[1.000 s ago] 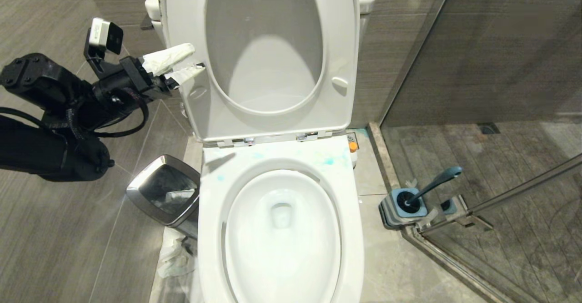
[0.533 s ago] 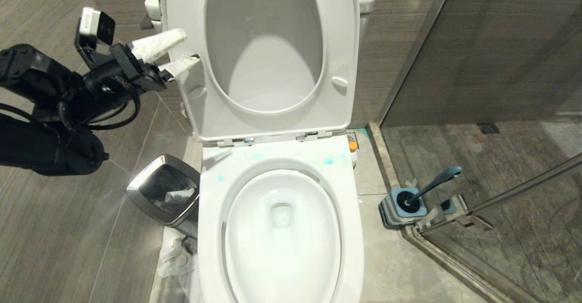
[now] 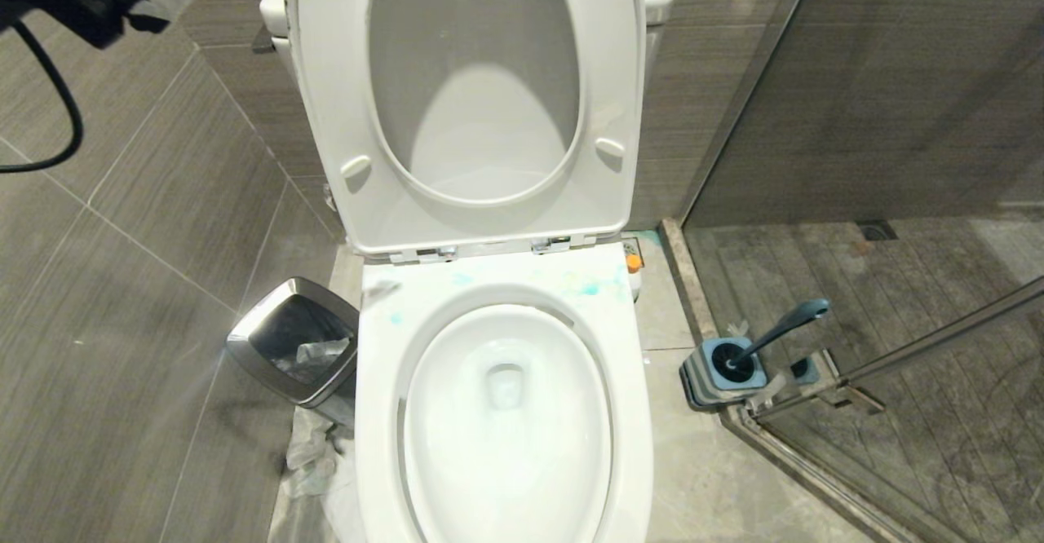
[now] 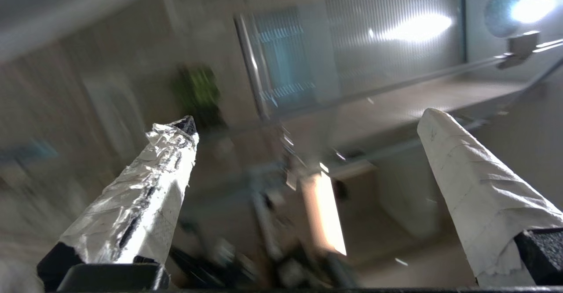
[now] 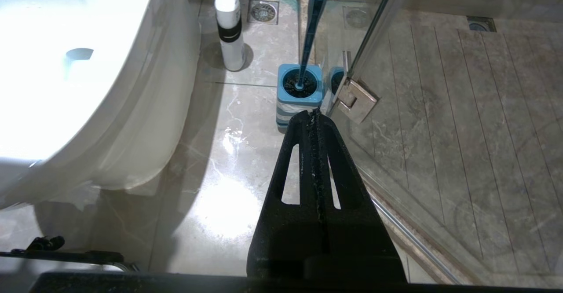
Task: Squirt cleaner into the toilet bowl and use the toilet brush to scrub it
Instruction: Pour in the cleaning agent
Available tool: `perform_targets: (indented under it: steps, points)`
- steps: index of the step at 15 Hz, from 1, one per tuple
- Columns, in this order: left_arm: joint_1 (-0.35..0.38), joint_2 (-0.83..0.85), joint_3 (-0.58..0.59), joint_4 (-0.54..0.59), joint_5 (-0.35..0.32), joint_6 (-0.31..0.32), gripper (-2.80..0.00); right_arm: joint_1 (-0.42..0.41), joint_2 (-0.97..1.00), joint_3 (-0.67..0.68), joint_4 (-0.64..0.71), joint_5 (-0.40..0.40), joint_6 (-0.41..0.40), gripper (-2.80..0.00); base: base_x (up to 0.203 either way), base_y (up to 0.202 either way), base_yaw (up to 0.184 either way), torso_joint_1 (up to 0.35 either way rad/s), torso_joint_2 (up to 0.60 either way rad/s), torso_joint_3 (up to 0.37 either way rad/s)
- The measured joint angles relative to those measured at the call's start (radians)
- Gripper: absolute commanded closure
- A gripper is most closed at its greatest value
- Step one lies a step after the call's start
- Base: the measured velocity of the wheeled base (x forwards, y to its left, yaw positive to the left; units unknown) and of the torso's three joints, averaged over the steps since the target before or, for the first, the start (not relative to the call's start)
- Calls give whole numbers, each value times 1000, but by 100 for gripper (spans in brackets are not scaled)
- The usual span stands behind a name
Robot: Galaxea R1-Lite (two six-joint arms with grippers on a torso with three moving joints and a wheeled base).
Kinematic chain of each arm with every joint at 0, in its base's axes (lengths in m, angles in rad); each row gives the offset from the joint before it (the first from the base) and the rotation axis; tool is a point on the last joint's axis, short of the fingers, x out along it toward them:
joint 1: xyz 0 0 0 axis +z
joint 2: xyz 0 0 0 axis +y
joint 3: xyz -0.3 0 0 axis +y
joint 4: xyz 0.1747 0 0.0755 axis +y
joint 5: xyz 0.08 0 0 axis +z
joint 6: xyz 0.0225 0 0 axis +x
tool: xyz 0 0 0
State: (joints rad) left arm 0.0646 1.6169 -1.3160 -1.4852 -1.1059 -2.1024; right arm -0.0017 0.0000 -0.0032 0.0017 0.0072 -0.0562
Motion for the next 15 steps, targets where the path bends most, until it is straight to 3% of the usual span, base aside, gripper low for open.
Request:
perform_targets:
  steps: [2, 3, 5, 6, 9, 11, 13, 14, 15]
  points:
    - [24, -52, -28, 1, -147, -166, -280, 0, 0, 0, 0, 0, 0, 0, 0, 0, 0, 0, 0, 0]
    - [35, -69, -41, -7, -244, -203, -280, 0, 0, 0, 0, 0, 0, 0, 0, 0, 0, 0, 0, 0]
    - [56, -93, -95, -33, -393, -215, -280, 0, 0, 0, 0, 0, 0, 0, 0, 0, 0, 0, 0, 0]
    - [71, -101, -131, -35, -413, -217, -280, 0, 0, 0, 0, 0, 0, 0, 0, 0, 0, 0, 0, 0]
    - [97, -109, -290, -34, -416, -236, -280, 0, 0, 0, 0, 0, 0, 0, 0, 0, 0, 0, 0, 0]
    - [103, -107, -372, 60, -394, -340, -280, 0, 0, 0, 0, 0, 0, 0, 0, 0, 0, 0, 0, 0]
    - [131, -92, -390, 237, -242, -454, -280, 0, 0, 0, 0, 0, 0, 0, 0, 0, 0, 0, 0, 0]
    - [147, -78, -375, 356, -149, -477, -280, 0, 0, 0, 0, 0, 0, 0, 0, 0, 0, 0, 0, 0]
    - [161, -64, -329, 480, -64, -461, -280, 0, 0, 0, 0, 0, 0, 0, 0, 0, 0, 0, 0, 0]
